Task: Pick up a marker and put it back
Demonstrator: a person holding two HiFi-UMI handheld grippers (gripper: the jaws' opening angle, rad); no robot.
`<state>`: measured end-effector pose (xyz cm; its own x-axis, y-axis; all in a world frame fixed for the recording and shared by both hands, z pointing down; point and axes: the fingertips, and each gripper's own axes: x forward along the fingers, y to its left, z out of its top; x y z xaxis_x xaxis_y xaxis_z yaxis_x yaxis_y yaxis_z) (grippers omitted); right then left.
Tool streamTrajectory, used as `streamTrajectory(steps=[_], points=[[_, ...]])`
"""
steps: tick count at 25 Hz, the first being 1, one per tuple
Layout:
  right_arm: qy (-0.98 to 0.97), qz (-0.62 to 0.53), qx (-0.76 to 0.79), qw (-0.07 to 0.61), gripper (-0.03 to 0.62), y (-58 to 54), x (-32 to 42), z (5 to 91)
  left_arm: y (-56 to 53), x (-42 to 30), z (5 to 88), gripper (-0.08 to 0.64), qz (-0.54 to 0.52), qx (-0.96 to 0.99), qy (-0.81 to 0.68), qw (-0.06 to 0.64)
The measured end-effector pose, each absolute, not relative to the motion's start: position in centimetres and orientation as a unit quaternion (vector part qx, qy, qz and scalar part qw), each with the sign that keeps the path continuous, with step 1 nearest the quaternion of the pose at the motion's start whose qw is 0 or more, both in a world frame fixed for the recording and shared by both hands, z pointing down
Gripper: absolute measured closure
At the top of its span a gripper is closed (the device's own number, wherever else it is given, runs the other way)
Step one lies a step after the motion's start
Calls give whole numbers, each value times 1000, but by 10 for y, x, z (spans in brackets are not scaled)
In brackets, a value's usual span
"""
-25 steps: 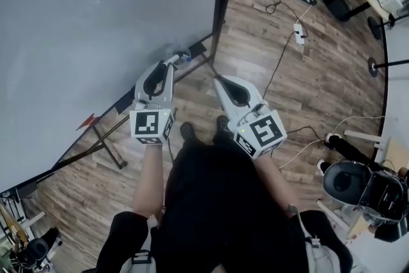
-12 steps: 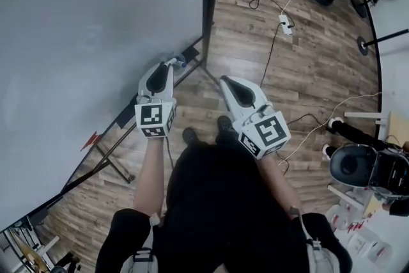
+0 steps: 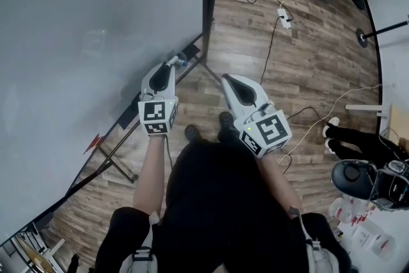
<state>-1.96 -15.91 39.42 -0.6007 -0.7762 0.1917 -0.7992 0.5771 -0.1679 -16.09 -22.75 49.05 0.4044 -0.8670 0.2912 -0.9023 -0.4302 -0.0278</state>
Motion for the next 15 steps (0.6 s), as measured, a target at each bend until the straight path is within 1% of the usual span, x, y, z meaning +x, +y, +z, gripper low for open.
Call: streamTrajectory(steps=[6, 15], points=[[-886, 119, 445, 49, 591, -162, -17, 393, -231, -156, 500, 476, 147, 836, -525, 65], [-891, 117, 437, 48, 591, -165, -18, 394, -226, -157, 505, 474, 141, 832, -531, 77]])
